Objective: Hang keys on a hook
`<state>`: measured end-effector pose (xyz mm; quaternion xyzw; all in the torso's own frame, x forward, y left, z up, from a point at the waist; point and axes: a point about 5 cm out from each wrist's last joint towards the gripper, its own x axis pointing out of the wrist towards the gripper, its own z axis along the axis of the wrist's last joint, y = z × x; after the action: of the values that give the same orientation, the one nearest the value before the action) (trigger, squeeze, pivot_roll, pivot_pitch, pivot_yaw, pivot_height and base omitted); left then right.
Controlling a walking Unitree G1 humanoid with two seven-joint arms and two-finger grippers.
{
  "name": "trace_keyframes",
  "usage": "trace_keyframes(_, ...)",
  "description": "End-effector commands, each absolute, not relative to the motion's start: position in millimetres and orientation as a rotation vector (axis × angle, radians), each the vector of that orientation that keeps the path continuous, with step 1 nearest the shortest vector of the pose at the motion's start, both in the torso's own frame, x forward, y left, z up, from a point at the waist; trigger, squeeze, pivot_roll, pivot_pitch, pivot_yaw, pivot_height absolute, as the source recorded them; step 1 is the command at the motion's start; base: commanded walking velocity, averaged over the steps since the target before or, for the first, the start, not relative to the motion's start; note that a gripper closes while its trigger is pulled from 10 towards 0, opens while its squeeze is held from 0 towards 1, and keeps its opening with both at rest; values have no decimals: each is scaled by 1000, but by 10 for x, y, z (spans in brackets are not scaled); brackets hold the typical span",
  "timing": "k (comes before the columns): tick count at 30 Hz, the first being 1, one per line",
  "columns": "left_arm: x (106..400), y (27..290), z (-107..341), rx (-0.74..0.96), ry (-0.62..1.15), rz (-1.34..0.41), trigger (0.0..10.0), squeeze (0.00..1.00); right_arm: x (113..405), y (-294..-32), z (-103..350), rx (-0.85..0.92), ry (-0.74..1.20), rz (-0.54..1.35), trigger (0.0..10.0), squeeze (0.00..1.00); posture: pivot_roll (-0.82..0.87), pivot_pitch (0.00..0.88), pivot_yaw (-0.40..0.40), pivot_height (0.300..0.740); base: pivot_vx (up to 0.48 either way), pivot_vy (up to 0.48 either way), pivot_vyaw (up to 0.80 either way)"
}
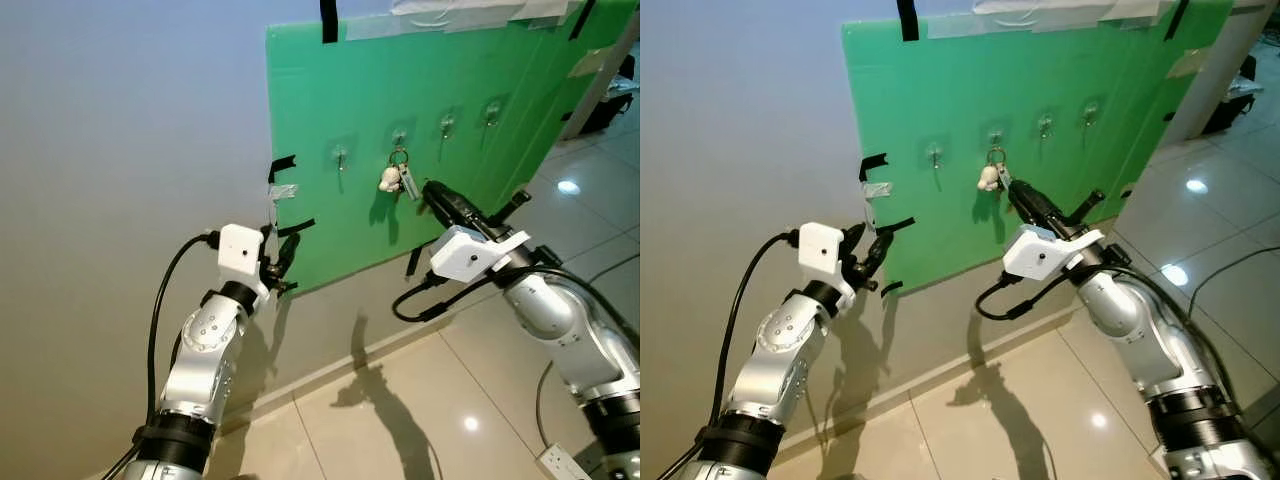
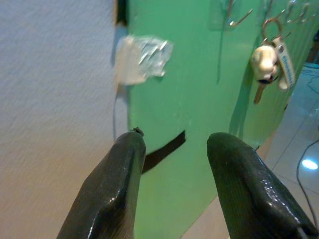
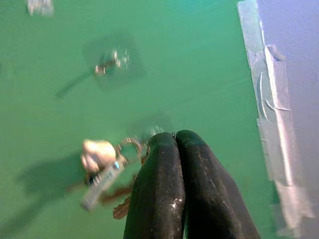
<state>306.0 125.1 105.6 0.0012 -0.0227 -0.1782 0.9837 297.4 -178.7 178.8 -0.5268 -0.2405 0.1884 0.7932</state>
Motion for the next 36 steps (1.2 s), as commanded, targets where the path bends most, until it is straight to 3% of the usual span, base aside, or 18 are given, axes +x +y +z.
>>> trace_keyframes(1, 3081, 1271, 1056, 9, -44, -358, 10000, 0, 2967, -1745, 1903, -1231, -581, 448, 0, 0, -89, 0, 41, 740, 0, 0, 0)
trace_keyframes(6, 3077, 1220, 1004, 2, -31, -376, 10000, 0, 2983, -1795, 1926, -1299, -604, 463, 0, 0, -97, 0, 47, 740, 0, 0, 0)
trace_keyframes(10, 3108, 1192, 1037, -11, -35, -395, 10000, 0, 3073, -1850, 2024, -877, -497, 369, 0, 0, -104, 0, 64, 740, 0, 0, 0)
trace_keyframes(11, 3117, 1191, 1042, -12, -33, -404, 10000, 0, 3091, -1848, 2018, -752, -444, 386, 0, 0, -107, 0, 70, 740, 0, 0, 0)
trace_keyframes(12, 3117, 1191, 1042, -12, -33, -404, 10000, 0, 3091, -1848, 2018, -752, -444, 386, 0, 0, -107, 0, 70, 740, 0, 0, 0)
trace_keyframes(13, 3126, 1188, 1040, -9, -26, -423, 10000, 0, 3102, -1842, 1982, -571, -342, 454, 0, 0, -111, 0, 76, 740, 0, 0, 0)
trace_keyframes(20, 3160, 1200, 1004, -19, 17, -518, 10000, 0, 3035, -2076, 2139, -203, -162, 627, 0, 0, -127, 0, 80, 740, 0, 0, 0)
trace_keyframes(23, 3170, 1209, 1010, -19, 16, -516, 10000, 0, 3022, -2090, 2163, -171, -157, 642, 0, 0, -127, 0, 80, 740, 0, 0, 0)
trace_keyframes(26, 3195, 1211, 1034, -35, 8, -519, 10000, 0, 2877, -2092, 2322, 94, -109, 799, 0, 0, -123, 0, 68, 740, 0, 0, 0)
trace_keyframes(32, 3147, 1162, 997, -59, 15, -524, 10000, 0, 2837, -2096, 2326, 196, -49, 874, 0, 0, -106, 0, 42, 740, 0, 0, 0)
trace_keyframes(36, 3129, 1215, 958, -159, 28, -400, 10000, 0, 2946, -2068, 2210, 220, -10, 826, 0, 0, -76, 0, -6, 740, 0, 0, 0)
